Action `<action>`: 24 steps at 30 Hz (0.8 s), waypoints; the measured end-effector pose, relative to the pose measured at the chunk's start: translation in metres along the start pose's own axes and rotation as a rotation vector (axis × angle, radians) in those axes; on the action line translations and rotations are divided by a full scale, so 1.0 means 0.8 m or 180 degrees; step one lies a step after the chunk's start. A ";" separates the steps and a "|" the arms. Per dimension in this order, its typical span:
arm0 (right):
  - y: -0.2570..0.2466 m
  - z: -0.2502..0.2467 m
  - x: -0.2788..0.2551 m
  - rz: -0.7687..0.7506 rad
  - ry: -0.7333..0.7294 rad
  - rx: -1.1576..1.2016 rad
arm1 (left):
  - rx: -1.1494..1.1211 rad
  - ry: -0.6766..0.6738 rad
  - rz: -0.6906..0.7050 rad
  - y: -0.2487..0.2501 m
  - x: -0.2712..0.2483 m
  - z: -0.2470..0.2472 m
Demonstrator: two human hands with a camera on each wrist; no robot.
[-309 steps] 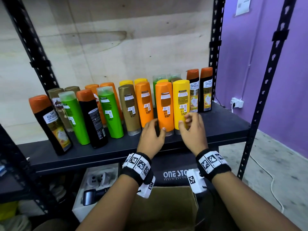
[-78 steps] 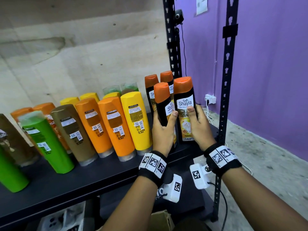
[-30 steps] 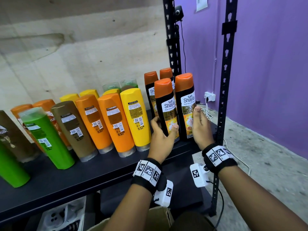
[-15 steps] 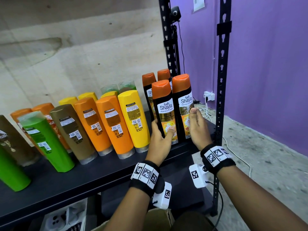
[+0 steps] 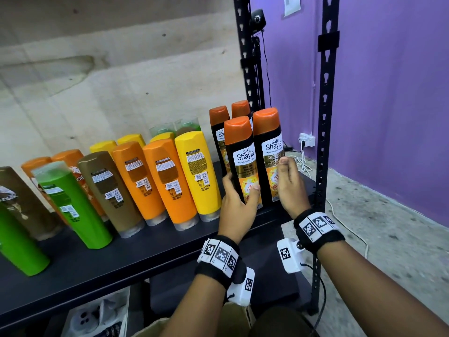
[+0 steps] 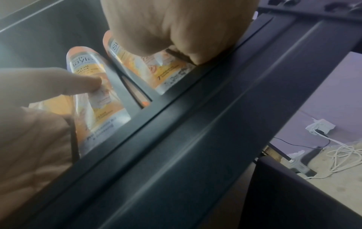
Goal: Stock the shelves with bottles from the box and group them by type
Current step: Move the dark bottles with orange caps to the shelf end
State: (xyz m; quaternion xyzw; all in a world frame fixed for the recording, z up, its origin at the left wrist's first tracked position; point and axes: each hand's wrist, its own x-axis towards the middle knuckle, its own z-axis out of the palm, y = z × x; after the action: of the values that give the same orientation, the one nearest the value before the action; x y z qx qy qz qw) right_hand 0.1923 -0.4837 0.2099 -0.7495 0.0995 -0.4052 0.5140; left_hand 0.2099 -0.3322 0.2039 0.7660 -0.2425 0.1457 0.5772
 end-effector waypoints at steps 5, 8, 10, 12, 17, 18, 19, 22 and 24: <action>-0.004 -0.001 -0.001 -0.0033 0.0055 0.0118 | 0.0123 0.0109 0.0030 0.007 -0.005 0.001; -0.010 -0.003 -0.005 -0.0082 0.0039 0.0323 | 0.0162 0.0148 0.0065 0.016 -0.010 0.000; -0.016 -0.007 -0.005 -0.0125 -0.0081 0.0392 | 0.0230 0.0150 0.0134 0.026 -0.011 -0.004; -0.024 -0.014 -0.002 -0.0232 -0.0253 0.0420 | 0.0269 0.0126 0.0200 0.037 -0.011 -0.009; -0.058 -0.039 0.017 -0.0436 -0.0778 0.0141 | 0.0448 0.0024 0.0326 0.077 0.001 -0.029; -0.065 -0.044 0.021 -0.0411 -0.0886 0.0005 | 0.0500 -0.0011 0.0287 0.085 0.006 -0.033; -0.071 -0.048 0.026 -0.0383 -0.0983 -0.0116 | 0.0558 -0.0041 0.0236 0.094 0.011 -0.036; -0.085 -0.059 0.041 -0.0332 -0.1210 -0.0601 | 0.0691 -0.0117 0.0130 0.113 0.022 -0.043; -0.091 -0.062 0.047 -0.0272 -0.1351 -0.0857 | 0.0770 -0.0122 0.0091 0.121 0.024 -0.043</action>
State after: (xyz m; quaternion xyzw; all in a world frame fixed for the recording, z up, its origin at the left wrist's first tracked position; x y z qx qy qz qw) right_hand 0.1618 -0.5065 0.2977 -0.8830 0.0106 -0.2432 0.4013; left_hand 0.1762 -0.3241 0.3023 0.8292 -0.2450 0.1674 0.4737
